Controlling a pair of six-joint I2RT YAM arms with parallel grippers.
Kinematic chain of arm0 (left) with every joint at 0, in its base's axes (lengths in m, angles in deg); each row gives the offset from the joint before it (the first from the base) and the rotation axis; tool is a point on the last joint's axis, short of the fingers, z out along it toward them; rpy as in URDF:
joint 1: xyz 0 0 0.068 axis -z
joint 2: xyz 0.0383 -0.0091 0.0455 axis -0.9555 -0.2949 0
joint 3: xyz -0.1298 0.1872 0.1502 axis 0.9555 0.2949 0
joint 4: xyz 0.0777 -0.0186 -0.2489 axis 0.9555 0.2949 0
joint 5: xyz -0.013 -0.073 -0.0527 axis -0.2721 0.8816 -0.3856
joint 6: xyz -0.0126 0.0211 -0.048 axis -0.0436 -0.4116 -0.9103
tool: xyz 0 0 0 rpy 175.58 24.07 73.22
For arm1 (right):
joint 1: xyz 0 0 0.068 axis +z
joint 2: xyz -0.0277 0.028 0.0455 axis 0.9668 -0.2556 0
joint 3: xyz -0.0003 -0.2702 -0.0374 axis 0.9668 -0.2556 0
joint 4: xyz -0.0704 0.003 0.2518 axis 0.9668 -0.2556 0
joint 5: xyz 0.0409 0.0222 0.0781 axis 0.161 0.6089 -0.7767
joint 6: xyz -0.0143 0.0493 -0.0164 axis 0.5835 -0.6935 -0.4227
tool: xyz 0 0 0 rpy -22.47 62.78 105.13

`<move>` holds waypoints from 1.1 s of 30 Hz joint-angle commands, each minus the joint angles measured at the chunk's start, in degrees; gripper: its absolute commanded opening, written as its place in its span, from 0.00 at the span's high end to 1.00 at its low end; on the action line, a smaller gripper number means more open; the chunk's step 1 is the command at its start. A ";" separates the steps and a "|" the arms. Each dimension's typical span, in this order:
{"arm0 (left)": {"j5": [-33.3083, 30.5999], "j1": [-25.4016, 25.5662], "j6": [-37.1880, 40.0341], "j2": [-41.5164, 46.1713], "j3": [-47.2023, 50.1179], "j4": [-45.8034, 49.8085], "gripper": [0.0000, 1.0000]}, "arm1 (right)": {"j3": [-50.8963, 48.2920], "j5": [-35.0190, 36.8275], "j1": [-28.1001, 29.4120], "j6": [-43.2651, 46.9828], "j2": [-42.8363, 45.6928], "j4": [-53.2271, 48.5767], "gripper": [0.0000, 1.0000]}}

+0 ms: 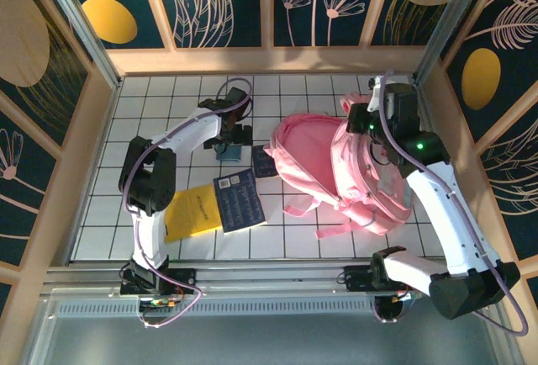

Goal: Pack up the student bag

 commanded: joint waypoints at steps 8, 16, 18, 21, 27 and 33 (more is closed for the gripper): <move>5.57 -2.50 7.35 -5.71 0.71 -4.49 0.01 | -1.47 -1.12 -0.08 -0.31 1.80 1.56 1.00; 3.78 -3.93 8.86 -10.01 1.04 -5.50 0.01 | -2.09 -2.34 -0.06 -0.75 1.97 2.11 1.00; 4.95 -4.72 8.63 -10.09 2.13 -6.63 0.01 | -2.13 -2.48 -0.08 -0.91 1.87 2.21 1.00; 7.26 -5.22 8.80 -9.38 3.36 -8.42 0.05 | -2.09 -3.25 -0.09 -1.27 1.60 2.43 1.00; 10.06 -5.22 8.67 -8.42 3.94 -10.04 0.24 | -1.75 -4.78 -0.05 -1.97 1.02 2.66 1.00; 8.49 -5.21 8.22 -5.59 4.60 -10.19 0.29 | 2.07 -5.83 -0.05 -0.98 0.11 0.54 1.00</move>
